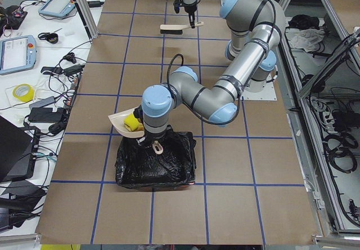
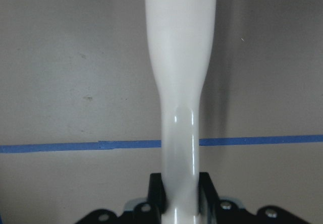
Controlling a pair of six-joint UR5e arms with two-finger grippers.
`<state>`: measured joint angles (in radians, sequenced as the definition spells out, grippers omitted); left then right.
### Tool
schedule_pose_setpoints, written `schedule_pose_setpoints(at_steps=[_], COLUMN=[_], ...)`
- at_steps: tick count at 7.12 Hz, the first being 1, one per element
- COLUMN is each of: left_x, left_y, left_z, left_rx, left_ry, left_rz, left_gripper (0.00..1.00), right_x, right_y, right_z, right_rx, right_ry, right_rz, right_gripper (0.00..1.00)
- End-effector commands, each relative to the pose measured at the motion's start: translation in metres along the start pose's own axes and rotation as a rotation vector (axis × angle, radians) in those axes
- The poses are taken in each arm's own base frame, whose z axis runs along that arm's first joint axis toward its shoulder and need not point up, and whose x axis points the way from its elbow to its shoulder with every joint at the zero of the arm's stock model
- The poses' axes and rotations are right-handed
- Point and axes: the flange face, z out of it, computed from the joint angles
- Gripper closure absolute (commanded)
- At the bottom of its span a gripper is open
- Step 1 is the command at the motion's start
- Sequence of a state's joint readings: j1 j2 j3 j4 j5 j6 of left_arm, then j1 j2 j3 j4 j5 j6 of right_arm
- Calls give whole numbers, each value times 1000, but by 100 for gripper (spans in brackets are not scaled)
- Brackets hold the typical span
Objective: Sweep and dump trash in nearest bin
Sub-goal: 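Tip the dustpan over the black bag with the left gripper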
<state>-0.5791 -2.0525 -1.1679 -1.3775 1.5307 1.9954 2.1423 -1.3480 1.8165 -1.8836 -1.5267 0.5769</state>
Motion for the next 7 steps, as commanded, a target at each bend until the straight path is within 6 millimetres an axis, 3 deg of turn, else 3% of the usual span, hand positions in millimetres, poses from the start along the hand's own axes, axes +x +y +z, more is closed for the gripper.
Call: schedule_pose_setpoints(at_steps=[1, 2, 5, 6, 7], left_x=[6, 0, -18, -24, -34], left_y=[70, 86, 104, 91, 66], left_z=[-1, -1, 13, 9, 7], left_rx=[-36, -70, -167, -192, -272], left_ry=[-28, -82, -184, -230, -295], left_rz=[-82, -69, -57, -29, 125], left_gripper=[100, 100, 100, 100, 100], right_x=[17, 13, 13, 14, 13], right_y=[37, 53, 59, 58, 57], right_z=[39, 48, 52, 57, 61], right_rx=[31, 43, 87, 82, 71], right_ry=[-20, -17, 41, 61, 67], right_rz=[10, -13, -43, -61, -75], right_gripper=[100, 100, 100, 100, 100])
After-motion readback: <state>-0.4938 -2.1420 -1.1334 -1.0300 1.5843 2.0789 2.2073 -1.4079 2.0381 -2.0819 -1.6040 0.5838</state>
